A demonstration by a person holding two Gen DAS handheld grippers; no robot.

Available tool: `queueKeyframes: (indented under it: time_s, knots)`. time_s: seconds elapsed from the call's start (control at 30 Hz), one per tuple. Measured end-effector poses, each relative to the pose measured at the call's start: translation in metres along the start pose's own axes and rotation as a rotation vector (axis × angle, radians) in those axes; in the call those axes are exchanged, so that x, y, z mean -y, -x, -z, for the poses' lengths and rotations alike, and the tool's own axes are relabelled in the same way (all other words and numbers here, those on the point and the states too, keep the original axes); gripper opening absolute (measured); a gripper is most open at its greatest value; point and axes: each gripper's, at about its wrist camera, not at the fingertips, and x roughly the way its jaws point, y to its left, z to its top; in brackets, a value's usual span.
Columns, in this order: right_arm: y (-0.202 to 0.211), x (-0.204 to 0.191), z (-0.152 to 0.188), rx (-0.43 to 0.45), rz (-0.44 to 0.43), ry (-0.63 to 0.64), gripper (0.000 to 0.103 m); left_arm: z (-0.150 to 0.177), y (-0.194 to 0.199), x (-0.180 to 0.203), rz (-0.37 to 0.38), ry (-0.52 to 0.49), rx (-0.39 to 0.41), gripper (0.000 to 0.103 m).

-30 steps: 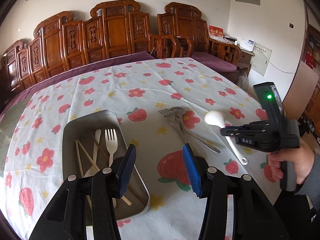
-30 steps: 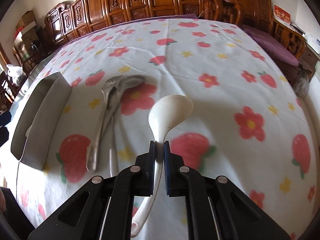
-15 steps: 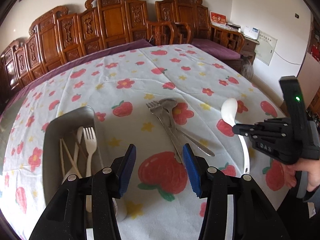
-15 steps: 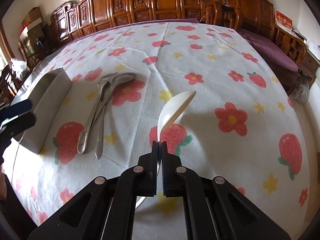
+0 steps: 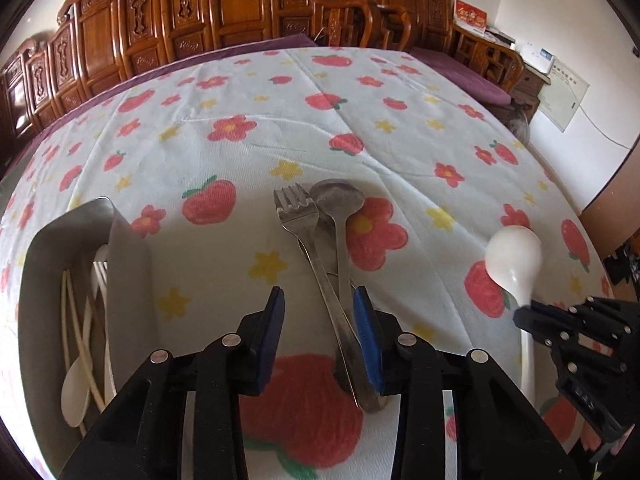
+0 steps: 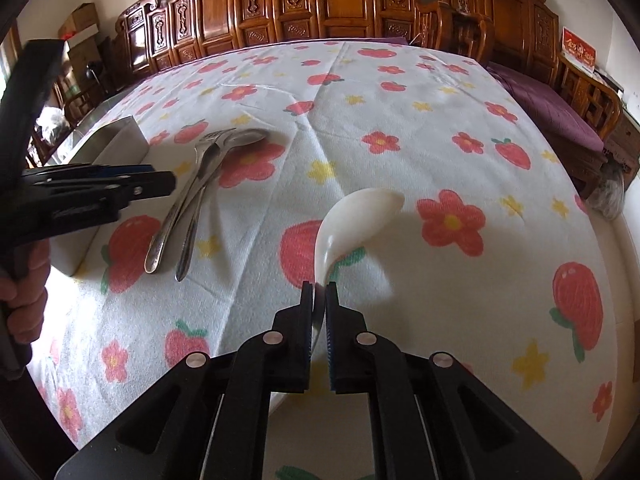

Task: Organize utensils
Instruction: 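Grasp a metal fork with the left tool while the right tool holds the soup spoon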

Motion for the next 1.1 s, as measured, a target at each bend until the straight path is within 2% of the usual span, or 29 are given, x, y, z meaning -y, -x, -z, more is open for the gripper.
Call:
queueKeyframes:
  time_s: [0.17, 0.33, 0.5, 0.6, 0.7, 0.87, 1.1]
  knots:
    - [-0.001, 0.006, 0.001, -0.002, -0.017, -0.025, 0.009, -0.003, -0.017, -0.003, -0.004, 0.038, -0.041, 0.027]
    - [-0.001, 0.006, 0.001, -0.002, -0.016, -0.021, 0.009, -0.003, -0.017, 0.000, -0.036, 0.006, -0.055, 0.022]
    - [-0.003, 0.007, 0.000, -0.003, -0.018, -0.023, 0.009, -0.007, -0.022, -0.004, -0.047, 0.015, -0.083, 0.022]
    - [-0.003, 0.008, 0.002, -0.003, -0.018, -0.023, 0.010, -0.009, -0.024, -0.001, -0.066, 0.002, -0.076, 0.022]
    - [-0.003, 0.009, 0.002, -0.004, -0.015, -0.022, 0.010, -0.008, -0.022, -0.003, -0.056, 0.002, -0.077, 0.009]
    - [-0.003, 0.010, 0.003, -0.005, -0.010, -0.019, 0.010, -0.003, -0.016, -0.011, -0.053, -0.015, -0.096, 0.007]
    - [-0.001, 0.009, 0.003, -0.004, -0.002, -0.013, 0.007, 0.006, 0.005, -0.017, -0.077, -0.045, -0.056, 0.006]
